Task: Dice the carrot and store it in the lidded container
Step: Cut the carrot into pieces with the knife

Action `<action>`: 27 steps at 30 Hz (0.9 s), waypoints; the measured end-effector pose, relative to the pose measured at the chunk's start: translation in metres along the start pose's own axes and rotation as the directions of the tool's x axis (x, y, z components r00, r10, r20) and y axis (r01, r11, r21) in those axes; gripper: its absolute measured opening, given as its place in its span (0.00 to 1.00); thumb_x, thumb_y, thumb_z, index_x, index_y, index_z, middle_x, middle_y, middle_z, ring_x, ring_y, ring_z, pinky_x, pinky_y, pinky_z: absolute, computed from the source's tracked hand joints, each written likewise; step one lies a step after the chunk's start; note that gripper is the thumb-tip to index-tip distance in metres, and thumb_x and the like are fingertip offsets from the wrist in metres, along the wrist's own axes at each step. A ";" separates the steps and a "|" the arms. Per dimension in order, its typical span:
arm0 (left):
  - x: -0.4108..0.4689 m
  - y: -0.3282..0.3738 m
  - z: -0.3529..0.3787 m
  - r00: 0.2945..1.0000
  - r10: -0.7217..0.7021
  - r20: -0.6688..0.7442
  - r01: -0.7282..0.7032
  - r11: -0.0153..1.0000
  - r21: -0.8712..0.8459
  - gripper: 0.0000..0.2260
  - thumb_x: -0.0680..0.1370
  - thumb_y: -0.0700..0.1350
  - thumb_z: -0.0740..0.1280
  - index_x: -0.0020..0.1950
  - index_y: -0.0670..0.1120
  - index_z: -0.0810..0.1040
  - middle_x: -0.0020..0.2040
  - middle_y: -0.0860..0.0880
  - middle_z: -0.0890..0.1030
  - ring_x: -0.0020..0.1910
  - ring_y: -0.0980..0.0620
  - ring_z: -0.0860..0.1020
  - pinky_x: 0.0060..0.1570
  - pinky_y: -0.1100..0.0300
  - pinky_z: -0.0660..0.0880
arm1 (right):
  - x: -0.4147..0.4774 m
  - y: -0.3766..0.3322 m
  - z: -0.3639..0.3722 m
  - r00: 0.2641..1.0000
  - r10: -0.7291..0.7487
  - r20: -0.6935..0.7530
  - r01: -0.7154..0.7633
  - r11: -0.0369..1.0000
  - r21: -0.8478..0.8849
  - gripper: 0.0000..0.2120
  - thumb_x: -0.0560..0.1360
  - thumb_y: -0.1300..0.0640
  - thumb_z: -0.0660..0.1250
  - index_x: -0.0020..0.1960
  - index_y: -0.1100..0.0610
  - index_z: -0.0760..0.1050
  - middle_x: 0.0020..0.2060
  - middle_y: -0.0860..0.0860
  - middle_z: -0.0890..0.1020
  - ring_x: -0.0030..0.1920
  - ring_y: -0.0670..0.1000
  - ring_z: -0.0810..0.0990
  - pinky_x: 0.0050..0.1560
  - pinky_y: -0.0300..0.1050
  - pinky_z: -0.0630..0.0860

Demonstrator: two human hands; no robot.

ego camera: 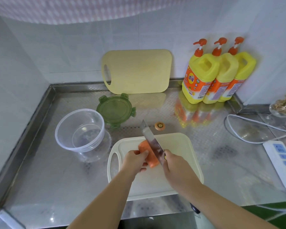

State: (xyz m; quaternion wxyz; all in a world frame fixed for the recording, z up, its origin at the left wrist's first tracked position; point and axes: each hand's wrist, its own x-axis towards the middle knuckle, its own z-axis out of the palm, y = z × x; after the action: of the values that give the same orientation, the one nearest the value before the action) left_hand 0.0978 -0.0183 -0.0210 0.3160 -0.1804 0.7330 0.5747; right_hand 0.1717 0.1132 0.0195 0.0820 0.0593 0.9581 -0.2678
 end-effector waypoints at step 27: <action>-0.002 0.004 0.003 0.998 0.002 0.056 0.003 0.996 -0.086 0.07 0.80 0.46 0.65 0.43 0.45 0.76 0.43 0.44 0.83 0.40 0.48 0.81 0.42 0.57 0.77 | -0.016 -0.011 0.002 0.994 0.095 0.048 -0.091 0.993 -0.069 0.15 0.82 0.57 0.50 0.68 0.52 0.62 0.47 0.47 0.75 0.48 0.48 0.77 0.48 0.39 0.70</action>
State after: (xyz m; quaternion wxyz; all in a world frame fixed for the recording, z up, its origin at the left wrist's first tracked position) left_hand 0.0973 -0.0146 -0.0176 0.3285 -0.1778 0.6984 0.6105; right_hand 0.1860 0.1019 0.0266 0.1210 0.0942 0.9603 -0.2330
